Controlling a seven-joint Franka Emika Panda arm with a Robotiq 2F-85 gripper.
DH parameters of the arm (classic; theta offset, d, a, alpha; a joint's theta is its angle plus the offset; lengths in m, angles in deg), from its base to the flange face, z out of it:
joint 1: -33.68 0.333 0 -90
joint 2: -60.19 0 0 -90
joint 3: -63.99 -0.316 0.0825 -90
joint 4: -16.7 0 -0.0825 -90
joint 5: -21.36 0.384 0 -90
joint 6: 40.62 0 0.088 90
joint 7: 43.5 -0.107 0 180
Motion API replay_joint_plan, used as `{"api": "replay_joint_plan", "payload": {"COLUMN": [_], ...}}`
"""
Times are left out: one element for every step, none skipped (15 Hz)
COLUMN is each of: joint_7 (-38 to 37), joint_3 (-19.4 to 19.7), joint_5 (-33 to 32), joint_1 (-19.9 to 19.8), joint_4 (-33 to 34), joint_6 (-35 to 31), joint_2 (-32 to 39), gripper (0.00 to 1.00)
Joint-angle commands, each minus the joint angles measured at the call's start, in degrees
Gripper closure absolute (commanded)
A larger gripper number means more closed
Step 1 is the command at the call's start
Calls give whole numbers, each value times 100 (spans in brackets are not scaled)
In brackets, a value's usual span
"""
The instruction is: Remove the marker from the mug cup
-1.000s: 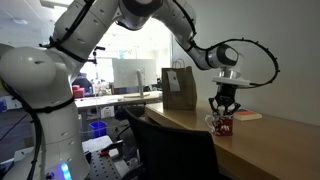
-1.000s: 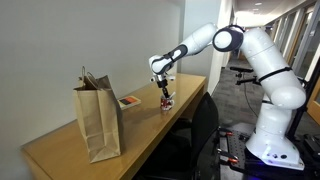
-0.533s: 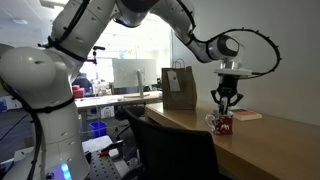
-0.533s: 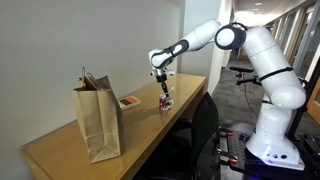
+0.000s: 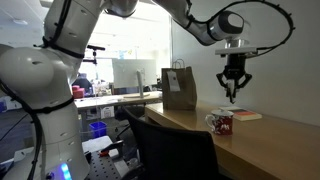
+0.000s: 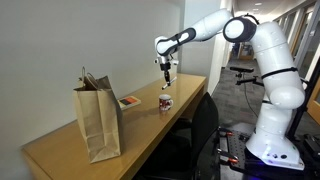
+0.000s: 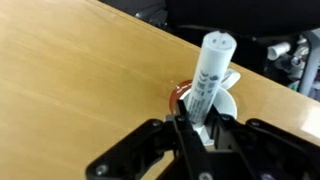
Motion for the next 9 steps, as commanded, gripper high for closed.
{"api": "replay_joint_plan", "payload": {"joint_7": [-646, -855, -943, -1070, -1193, -1359, -1491, -1631, -1734], "joint_3": [120, 180, 207, 247, 290, 350, 389, 435, 456], "joint_5": [505, 588, 655, 672, 655, 562, 521, 455, 435], "joint_1": [-168, -201, -242, -260, -272, -253, -246, -226, -224], "joint_4": [-276, -323, -344, -360, -310, -286, -254, -234, -208], "joint_6": [-361, -483, -584, -677, -748, -839, -895, -932, -965], "joint_2": [-32, 28, 97, 166, 271, 357, 430, 487, 538], "gripper": [94, 94, 94, 94, 94, 94, 94, 94, 94]}}
